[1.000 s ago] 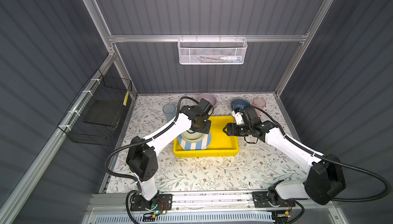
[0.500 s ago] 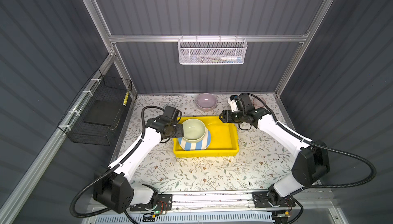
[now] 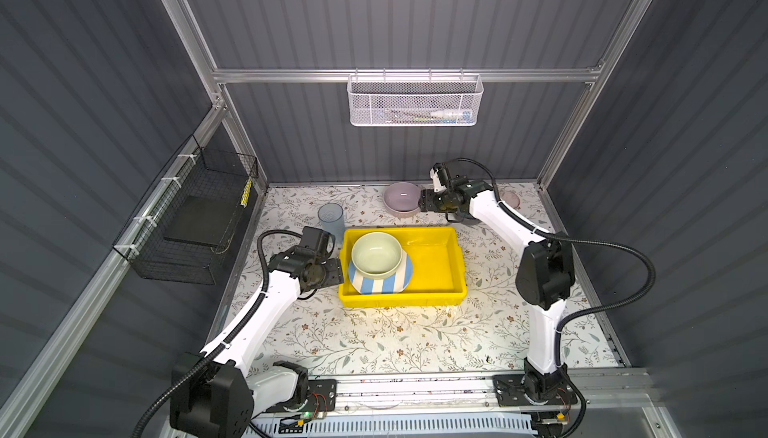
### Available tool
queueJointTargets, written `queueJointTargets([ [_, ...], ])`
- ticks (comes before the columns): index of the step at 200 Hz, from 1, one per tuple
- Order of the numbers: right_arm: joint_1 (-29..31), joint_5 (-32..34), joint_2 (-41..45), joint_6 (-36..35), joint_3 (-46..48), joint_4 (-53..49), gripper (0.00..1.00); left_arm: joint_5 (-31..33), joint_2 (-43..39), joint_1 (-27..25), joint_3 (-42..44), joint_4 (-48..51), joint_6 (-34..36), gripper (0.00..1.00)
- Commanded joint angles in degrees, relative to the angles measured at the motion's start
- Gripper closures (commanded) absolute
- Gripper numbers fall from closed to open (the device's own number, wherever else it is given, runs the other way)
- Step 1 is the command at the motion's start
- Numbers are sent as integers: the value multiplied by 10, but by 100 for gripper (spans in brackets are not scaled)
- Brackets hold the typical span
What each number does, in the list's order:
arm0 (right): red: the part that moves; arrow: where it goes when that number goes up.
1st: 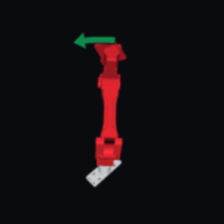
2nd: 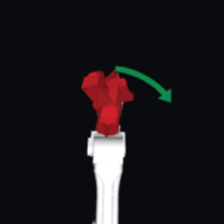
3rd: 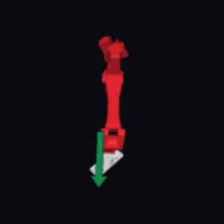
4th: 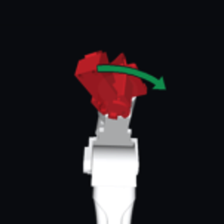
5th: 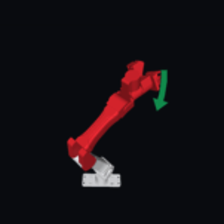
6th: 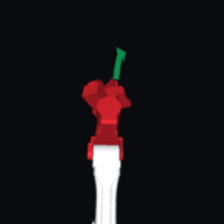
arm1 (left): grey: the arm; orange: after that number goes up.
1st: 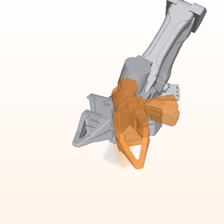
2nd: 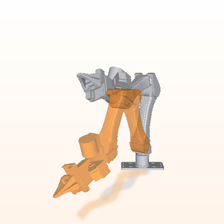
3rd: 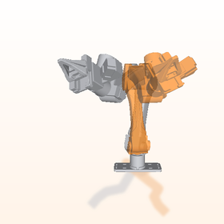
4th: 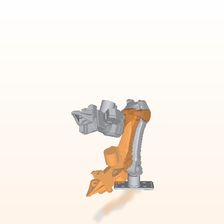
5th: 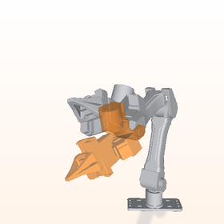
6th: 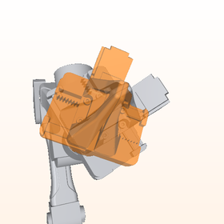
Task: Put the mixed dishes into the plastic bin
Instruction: 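Move the right gripper to the lilac bowl while the left gripper withdraws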
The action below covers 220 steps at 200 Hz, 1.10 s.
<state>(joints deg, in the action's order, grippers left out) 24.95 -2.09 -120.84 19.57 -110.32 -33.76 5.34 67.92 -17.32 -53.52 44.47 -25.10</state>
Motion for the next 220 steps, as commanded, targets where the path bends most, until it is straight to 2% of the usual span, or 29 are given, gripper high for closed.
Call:
queueJointTargets([
  [1,-14,13,-54,5,-67,-35,35,-4,-27,10,9,4,11,27],
  [31,-29,-4,-127,28,-165,-66,39,-2,-61,13,22,5,21,26],
  [75,-33,-16,-181,60,-210,-49,46,-9,-89,14,39,10,22,26],
  [159,-32,-90,-252,117,-226,-2,51,-33,-115,13,39,15,18,25],
  [220,-29,-75,-270,138,-229,5,63,-44,-115,13,39,15,11,25],
])
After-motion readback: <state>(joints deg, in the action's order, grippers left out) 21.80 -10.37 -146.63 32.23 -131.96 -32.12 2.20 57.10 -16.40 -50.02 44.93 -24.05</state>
